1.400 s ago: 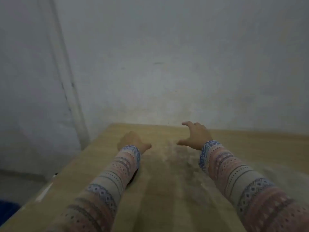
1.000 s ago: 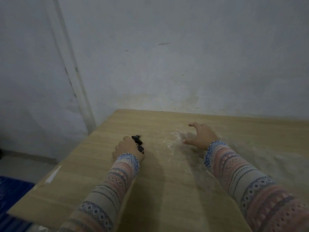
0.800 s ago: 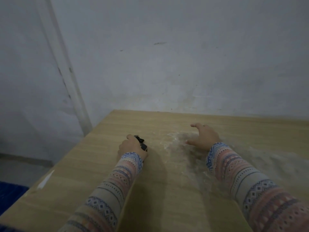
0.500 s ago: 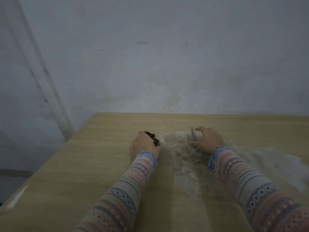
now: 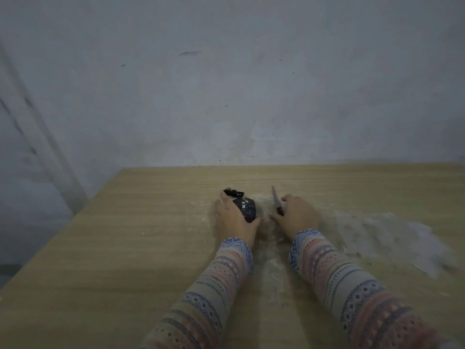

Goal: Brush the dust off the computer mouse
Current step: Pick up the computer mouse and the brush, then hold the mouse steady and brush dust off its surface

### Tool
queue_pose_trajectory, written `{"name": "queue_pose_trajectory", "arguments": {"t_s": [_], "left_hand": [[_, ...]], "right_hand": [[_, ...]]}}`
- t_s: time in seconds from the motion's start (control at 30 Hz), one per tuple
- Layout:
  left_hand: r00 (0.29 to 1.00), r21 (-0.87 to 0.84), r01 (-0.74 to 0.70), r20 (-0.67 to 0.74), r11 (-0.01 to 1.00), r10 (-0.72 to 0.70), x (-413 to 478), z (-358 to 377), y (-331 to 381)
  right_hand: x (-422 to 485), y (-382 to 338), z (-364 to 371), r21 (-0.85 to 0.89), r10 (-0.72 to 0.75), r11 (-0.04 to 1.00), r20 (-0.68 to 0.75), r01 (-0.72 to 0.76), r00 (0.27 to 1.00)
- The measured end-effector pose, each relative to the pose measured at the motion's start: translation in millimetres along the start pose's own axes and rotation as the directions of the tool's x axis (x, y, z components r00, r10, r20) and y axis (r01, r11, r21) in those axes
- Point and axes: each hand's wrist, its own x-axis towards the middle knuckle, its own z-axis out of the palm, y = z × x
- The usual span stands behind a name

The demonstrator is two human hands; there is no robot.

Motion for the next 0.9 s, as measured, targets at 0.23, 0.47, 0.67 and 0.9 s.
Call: {"name": "queue_pose_trajectory", "arguments": {"t_s": [0.23,0.47,0.67,0.9], "left_hand": [[0.959,0.191,-0.213,0.229,0.958,0.168,11,-27,-35],[0.899,0.116,-0.367,0.297,0.923,0.321,6,-33,-47],[0.893,0.154,-0.391,0.302,0.907,0.334,9,-28,-50],[0.892,0.128,-0.39,0.299,0.912,0.34,10,-26,-53]], "right_hand": [[16,-11,-11,0.144,0.154,0.976,0.072,-0.163,0.985],[30,-23,-7,0.843,0.268,0.528,-0.058,-0.096,0.962],[23,-38,11,0.84,0.199,0.527,-0.266,0.126,0.943],[23,-41,30,0.817,0.095,0.572,-0.16,0.077,0.983]]}}
